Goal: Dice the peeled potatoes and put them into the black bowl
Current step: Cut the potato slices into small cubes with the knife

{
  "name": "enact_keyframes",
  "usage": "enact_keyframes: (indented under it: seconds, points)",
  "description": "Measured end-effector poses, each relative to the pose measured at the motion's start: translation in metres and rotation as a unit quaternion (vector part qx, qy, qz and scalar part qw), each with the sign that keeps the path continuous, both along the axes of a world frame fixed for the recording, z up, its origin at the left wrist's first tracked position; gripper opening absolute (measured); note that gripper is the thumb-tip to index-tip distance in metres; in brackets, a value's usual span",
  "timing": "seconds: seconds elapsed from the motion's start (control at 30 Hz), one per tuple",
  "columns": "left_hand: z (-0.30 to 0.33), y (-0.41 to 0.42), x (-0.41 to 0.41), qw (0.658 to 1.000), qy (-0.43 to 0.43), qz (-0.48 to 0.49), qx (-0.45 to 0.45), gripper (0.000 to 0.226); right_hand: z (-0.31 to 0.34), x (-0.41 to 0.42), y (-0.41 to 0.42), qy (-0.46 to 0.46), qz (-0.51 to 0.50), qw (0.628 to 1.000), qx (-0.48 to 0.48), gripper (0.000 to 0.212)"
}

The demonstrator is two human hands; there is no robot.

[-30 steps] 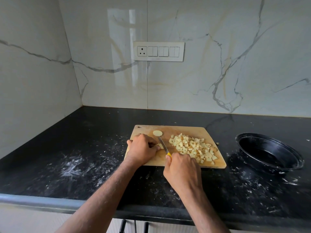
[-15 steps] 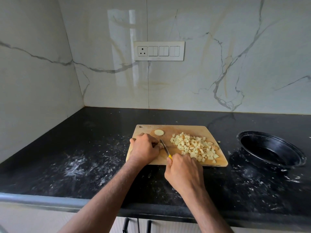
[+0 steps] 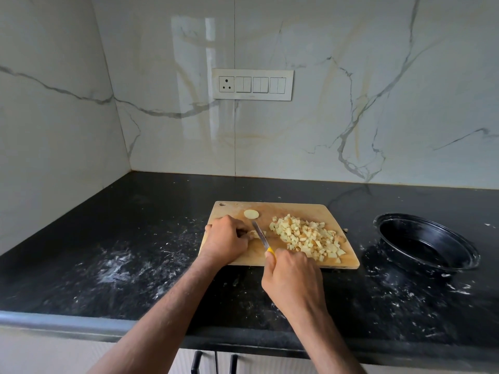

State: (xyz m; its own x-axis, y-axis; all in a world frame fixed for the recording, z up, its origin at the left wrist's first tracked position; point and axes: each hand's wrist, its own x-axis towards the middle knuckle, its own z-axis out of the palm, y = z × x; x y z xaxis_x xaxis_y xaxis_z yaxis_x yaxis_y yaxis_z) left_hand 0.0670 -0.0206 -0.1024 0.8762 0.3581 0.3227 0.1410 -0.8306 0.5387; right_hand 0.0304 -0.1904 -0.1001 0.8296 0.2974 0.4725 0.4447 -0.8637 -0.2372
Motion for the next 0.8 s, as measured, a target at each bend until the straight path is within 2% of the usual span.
enact_keyframes:
  seconds: [0.37,0.7,0.8]
  points:
    - [-0.001,-0.001,0.002,1.0,-0.009,0.011,-0.008,0.012,-0.005,0.004,0.007,-0.024,-0.007,1.0,-0.011,0.036]
    - [0.002,-0.002,0.002,0.999,-0.015,-0.003,-0.038,0.014,0.001,0.013,0.009,0.071,0.027,0.997,0.014,0.028]
    - [0.002,-0.001,0.003,0.999,-0.018,-0.005,-0.041,0.013,0.002,0.013,0.011,0.072,0.025,0.997,0.006,0.027]
